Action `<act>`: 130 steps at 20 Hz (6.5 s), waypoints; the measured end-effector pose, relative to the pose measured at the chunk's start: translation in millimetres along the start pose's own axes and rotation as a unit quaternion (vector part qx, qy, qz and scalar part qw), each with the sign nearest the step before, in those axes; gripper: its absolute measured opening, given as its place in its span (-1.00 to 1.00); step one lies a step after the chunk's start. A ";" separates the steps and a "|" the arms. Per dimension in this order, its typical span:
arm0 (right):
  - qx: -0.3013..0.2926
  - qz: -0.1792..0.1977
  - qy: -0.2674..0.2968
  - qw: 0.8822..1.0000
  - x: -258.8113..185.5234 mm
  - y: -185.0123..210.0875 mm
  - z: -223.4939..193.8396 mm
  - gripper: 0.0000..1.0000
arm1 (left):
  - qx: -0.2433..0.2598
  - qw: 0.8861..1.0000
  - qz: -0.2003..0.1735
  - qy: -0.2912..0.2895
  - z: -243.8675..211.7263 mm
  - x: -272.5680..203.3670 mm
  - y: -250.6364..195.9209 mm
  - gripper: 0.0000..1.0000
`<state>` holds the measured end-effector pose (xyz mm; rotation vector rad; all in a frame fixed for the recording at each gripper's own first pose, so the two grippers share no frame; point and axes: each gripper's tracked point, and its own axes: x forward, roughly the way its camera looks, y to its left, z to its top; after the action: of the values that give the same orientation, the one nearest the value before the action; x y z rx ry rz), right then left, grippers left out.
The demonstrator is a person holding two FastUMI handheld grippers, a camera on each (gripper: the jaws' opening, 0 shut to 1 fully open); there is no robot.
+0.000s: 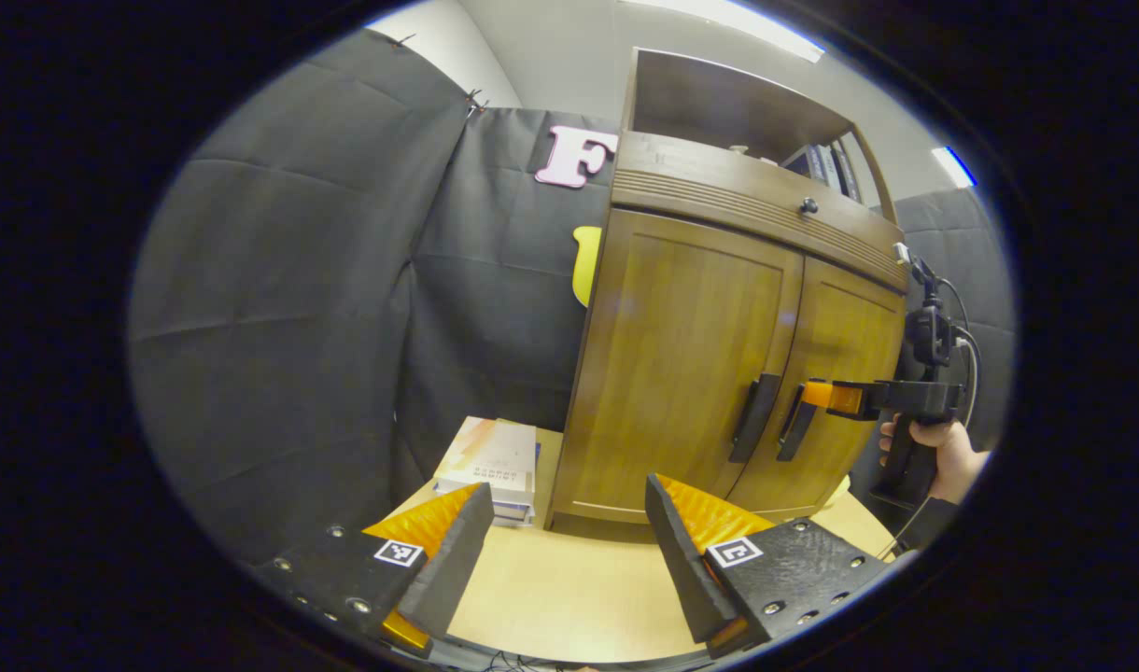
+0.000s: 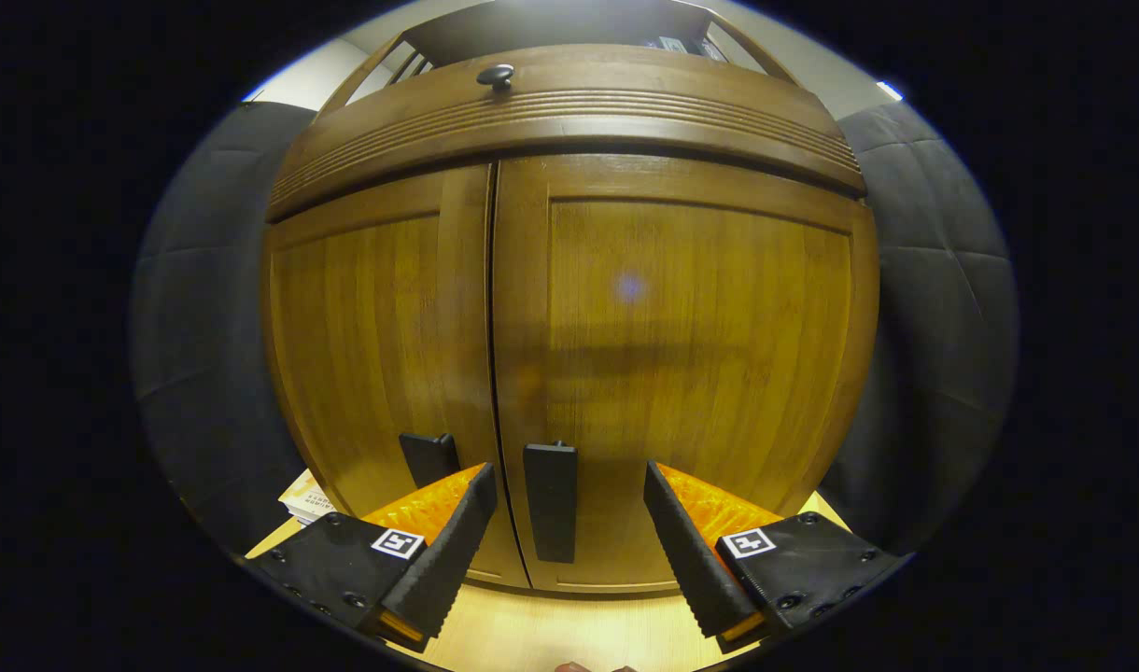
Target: Open the right door of the double-door shoe cabinet with the right hand, and open the left door with the left hand.
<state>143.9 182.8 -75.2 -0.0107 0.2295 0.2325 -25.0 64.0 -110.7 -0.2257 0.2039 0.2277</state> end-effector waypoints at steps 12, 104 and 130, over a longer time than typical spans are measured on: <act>-0.006 -0.025 0.026 0.999 35.1 2.0 -7.3 -0.17 | 0.001 1.000 -0.009 0.009 3.4 13.1 4.1 0.93; 0.035 0.005 0.019 0.999 -233.0 -293.3 -88.3 0.95 | 0.080 0.993 -0.083 0.029 -1.5 -1.1 -97.6 0.83; -0.036 -0.093 -0.101 0.990 -180.0 -112.6 14.6 0.94 | 0.083 0.990 -0.115 -0.026 26.3 41.3 -46.6 0.88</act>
<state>2.5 32.9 -21.9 -0.0796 0.0183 0.0545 30.4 34.4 -85.6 -0.0762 0.1419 -0.0131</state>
